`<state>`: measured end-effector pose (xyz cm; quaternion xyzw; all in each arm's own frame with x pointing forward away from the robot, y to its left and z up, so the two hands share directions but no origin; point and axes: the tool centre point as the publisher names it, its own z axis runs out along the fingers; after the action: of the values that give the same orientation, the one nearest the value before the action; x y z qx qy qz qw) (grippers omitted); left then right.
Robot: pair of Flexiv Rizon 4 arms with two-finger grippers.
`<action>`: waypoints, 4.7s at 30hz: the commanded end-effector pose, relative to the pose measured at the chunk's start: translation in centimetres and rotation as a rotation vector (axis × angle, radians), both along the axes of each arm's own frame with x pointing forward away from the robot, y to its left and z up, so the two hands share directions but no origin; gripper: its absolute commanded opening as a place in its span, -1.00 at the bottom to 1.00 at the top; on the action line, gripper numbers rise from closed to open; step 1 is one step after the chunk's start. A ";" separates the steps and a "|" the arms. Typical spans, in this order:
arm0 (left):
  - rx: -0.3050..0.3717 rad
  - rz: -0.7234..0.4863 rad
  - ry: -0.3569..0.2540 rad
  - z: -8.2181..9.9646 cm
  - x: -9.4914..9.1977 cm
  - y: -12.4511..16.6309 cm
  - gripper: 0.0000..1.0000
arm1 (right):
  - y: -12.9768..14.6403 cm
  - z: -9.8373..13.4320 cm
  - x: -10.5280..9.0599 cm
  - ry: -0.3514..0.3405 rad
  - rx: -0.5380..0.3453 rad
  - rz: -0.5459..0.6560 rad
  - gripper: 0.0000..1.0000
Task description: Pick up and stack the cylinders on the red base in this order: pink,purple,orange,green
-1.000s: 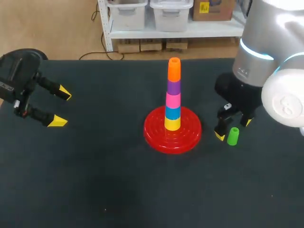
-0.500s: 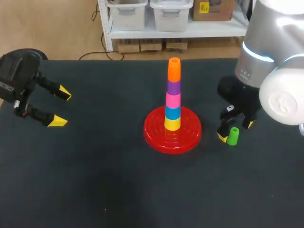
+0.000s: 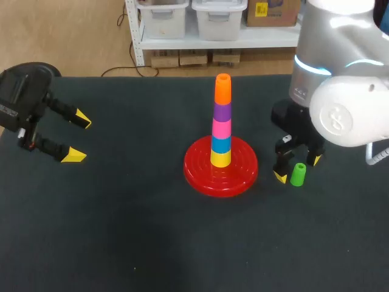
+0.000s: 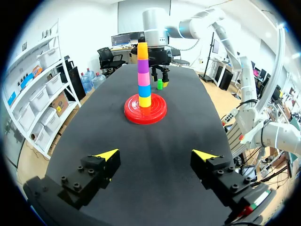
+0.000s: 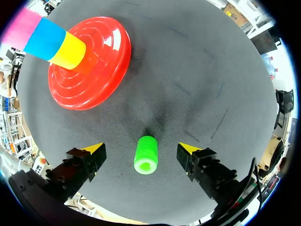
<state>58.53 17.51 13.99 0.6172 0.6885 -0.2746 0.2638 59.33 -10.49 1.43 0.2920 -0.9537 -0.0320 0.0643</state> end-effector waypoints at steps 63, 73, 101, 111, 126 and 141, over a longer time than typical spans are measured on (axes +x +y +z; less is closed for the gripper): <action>-0.002 -0.002 -0.001 0.0 0.0 0.1 1.00 | 5.0 14.9 -1.5 -0.236 -0.104 0.107 -1.00; -0.002 -0.002 -0.001 0.0 0.0 0.1 1.00 | 7.2 23.5 -1.2 -0.330 -0.172 0.124 -1.00; -0.002 -0.002 -0.001 0.0 0.0 0.1 1.00 | 14.7 27.7 5.9 -0.195 -0.044 0.324 -1.00; -0.002 -0.002 -0.001 0.0 0.0 0.1 1.00 | 15.8 27.0 6.2 -0.085 -0.058 0.333 -1.00; -0.002 -0.002 -0.001 0.0 0.0 0.1 1.00 | 14.8 26.3 4.8 -0.074 -0.080 0.324 -1.00; -0.002 -0.002 -0.001 0.0 0.0 0.1 1.00 | 14.7 24.9 4.0 -0.098 -0.062 0.354 -1.00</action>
<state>58.53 17.51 13.99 0.6172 0.6885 -0.2746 0.2638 63.87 4.74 26.70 0.4512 -0.8905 0.0308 0.0494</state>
